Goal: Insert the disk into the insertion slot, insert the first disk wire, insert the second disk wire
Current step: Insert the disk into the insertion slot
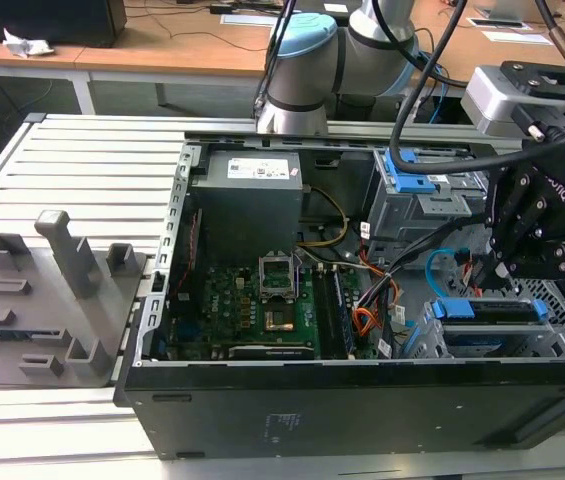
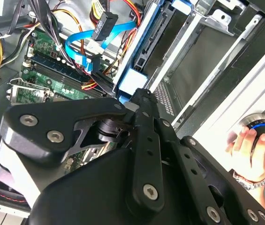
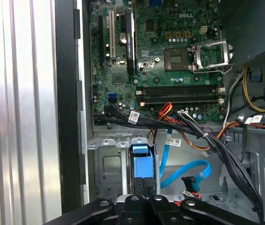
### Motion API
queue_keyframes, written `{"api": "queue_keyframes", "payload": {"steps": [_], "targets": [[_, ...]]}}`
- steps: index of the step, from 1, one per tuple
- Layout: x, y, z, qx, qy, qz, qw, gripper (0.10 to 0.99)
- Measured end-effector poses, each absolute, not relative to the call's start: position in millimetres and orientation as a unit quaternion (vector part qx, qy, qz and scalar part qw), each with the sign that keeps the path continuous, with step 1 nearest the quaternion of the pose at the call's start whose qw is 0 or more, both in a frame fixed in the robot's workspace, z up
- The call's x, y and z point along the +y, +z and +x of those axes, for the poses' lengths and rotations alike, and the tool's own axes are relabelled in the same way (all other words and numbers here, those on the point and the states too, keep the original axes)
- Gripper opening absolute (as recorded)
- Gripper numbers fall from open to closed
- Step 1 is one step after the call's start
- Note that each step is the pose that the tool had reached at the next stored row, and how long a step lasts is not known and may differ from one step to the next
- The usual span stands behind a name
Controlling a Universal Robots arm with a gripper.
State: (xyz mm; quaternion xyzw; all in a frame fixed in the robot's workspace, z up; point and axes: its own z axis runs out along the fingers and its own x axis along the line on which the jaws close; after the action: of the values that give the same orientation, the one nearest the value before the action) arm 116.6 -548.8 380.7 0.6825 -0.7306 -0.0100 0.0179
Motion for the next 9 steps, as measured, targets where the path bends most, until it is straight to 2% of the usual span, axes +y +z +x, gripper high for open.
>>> {"api": "queue_keyframes", "payload": {"steps": [9], "targets": [[-547.2, 380.3, 123.4, -0.731, -0.010, 0.682, 0.018, 0.106]]}}
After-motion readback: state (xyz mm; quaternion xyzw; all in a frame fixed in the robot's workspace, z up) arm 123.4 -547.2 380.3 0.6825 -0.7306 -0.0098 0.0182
